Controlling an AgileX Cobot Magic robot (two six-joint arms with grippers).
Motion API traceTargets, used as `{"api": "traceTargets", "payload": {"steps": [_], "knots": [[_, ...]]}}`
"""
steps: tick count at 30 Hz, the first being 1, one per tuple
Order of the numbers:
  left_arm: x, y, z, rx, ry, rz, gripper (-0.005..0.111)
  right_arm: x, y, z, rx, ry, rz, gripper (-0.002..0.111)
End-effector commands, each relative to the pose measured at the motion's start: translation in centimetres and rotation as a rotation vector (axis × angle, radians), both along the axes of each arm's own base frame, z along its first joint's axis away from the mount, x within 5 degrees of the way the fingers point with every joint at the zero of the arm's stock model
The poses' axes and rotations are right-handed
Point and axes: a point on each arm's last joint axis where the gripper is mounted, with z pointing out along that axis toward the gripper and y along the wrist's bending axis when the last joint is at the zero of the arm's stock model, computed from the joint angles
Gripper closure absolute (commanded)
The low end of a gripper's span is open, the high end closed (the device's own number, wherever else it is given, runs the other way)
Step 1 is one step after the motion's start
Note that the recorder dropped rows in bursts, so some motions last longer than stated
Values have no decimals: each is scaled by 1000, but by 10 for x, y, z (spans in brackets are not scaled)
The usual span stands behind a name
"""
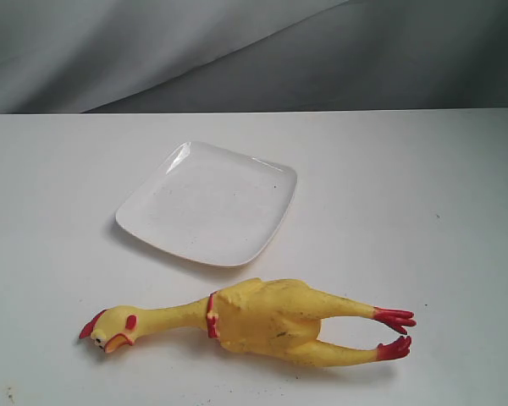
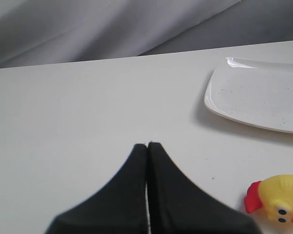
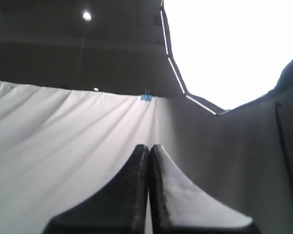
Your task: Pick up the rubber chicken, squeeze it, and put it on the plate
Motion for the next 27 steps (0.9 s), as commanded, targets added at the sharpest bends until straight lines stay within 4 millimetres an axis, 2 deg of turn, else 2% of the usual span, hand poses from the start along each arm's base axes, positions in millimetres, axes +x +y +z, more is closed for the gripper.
{"api": "traceTargets", "payload": {"steps": [1,3,5,8,9,10,11,12,13,14,15,16,17,19,21,24,27], "knots": [[0,0,0,-3,-11,1,107,-9,2,7,13,-133,44,108],[0,0,0,-3,-11,1,107,-17,2,12,89,-229,154,108],[0,0,0,-3,-11,1,107,-18,-2,14,197,-229,223,108],[0,0,0,-3,-11,1,107,-9,-13,32,402,-26,230,108],[0,0,0,-3,-11,1,107,-5,-16,48,477,113,212,108],[0,0,0,-3,-11,1,107,0,-15,56,448,167,188,108],[0,0,0,-3,-11,1,107,8,-10,82,348,259,144,108],[0,0,0,-3,-11,1,107,10,-8,98,299,293,129,108],[0,0,0,-3,-11,1,107,23,-4,127,223,448,92,108],[0,0,0,-3,-11,1,107,30,-4,138,193,515,72,108],[0,0,0,-3,-11,1,107,48,-3,164,84,681,10,108],[0,0,0,-3,-11,1,107,60,-2,172,20,756,-15,108],[0,0,0,-3,-11,1,107,79,3,190,-141,904,-19,108],[0,0,0,-1,-11,0,107,105,15,207,-316,1078,96,108],[0,0,0,-1,-11,0,107,135,31,202,-530,1222,297,108],[0,0,0,-1,-11,0,107,185,50,167,-724,1322,586,108],[0,0,0,-1,-11,0,107,211,61,131,-825,1408,666,108]]}}
